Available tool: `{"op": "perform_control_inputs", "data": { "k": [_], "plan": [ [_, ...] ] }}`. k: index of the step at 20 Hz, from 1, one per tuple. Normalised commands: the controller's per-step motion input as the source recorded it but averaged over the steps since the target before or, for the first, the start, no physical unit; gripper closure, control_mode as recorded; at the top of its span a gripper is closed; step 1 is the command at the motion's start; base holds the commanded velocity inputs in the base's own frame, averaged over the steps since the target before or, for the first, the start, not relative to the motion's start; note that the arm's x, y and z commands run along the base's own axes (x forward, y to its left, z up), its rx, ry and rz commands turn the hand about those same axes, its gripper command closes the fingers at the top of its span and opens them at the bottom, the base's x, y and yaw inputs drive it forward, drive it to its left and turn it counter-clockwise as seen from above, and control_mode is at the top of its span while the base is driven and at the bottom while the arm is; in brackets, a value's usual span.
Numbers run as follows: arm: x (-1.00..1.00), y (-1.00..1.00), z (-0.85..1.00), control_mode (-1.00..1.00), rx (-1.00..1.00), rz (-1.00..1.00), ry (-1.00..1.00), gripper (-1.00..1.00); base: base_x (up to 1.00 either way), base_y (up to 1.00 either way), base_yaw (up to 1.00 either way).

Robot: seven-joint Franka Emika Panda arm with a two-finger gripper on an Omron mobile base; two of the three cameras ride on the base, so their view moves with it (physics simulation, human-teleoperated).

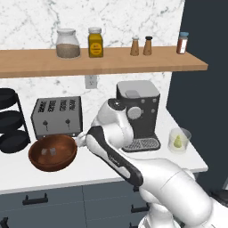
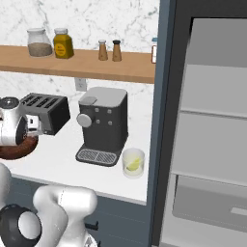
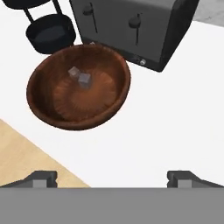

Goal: Grab a lemon wedge from the fridge and one ice cube from the ice bowl, and put them in the glass of lemonade.

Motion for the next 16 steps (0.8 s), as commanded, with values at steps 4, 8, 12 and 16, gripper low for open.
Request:
{"op": "perform_control_inputs", "data": {
  "k": [4, 8, 12, 16],
  "plan": [
    [0.53, 1.00, -0.03, -1.00, -0.18, 0.05, 0.32, -1.00, 0.00, 0.00, 0.00],
    [0.20, 0.65, -0.11, -1.00, -0.16, 0.04, 0.20, -1.00, 0.00, 0.00, 0.00],
    [0.00, 0.28, -0.16, -1.00, 0.00, 0.01, 0.02, -1.00, 0.00, 0.00, 0.00],
    [0.06, 0.49, -0.60, -1.00, 0.00, 0.00, 0.00, -1.00, 0.00, 0.00, 0.00]
  ]
}}
